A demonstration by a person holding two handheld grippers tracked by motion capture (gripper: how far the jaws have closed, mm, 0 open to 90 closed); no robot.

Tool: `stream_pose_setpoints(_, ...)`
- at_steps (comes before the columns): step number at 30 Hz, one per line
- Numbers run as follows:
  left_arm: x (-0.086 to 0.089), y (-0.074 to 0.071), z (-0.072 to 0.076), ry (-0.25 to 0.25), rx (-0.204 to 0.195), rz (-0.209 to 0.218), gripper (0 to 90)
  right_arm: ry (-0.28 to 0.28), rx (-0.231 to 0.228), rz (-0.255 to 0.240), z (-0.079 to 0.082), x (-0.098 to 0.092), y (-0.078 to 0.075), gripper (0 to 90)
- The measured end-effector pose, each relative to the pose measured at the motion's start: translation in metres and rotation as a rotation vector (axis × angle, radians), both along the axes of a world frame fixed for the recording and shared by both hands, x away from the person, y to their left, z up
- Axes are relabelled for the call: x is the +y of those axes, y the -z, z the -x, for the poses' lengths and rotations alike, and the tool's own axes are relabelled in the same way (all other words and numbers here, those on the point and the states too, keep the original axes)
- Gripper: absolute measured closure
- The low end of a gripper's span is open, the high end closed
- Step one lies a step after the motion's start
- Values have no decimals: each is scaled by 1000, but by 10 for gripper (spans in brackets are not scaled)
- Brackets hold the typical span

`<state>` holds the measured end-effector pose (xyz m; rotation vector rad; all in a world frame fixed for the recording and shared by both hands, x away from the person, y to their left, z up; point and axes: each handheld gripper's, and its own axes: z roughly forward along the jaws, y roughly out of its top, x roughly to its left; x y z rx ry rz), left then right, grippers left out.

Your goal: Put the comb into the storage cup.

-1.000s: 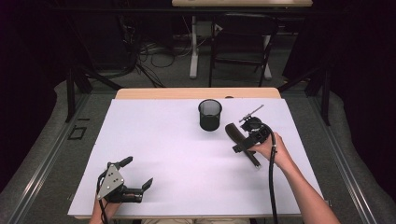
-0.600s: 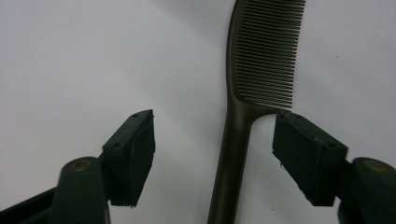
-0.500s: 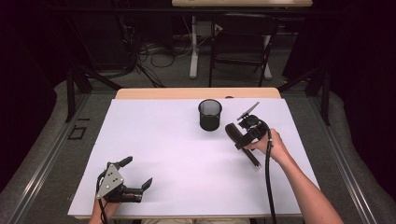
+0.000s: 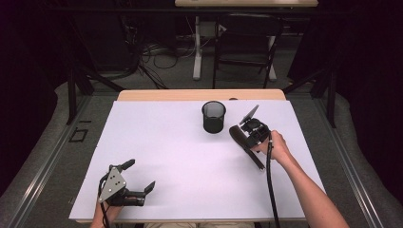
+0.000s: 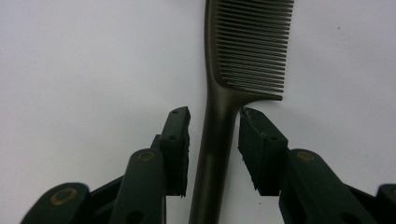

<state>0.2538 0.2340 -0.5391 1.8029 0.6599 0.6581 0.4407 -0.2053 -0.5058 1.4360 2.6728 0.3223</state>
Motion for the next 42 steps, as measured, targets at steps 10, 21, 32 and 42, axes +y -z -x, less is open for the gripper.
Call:
stream_pose_setpoints(10, 0, 0, -1, 2, 4, -5, 2, 55, -51, -78, -2, -1, 19, 693)
stream_pose_setpoints(21, 0, 0, 0, 2, 5, -8, 2, 139, -3, -113, -3, -12, 26, 715)
stream_pose_setpoints(32, 0, 0, 0, 2, 5, -10, 2, 140, 55, -112, -2, -19, 19, 722)
stream_pose_setpoints(42, 0, 1, 0, -4, 4, -8, 2, 111, -9, -159, 4, -27, 5, 722)
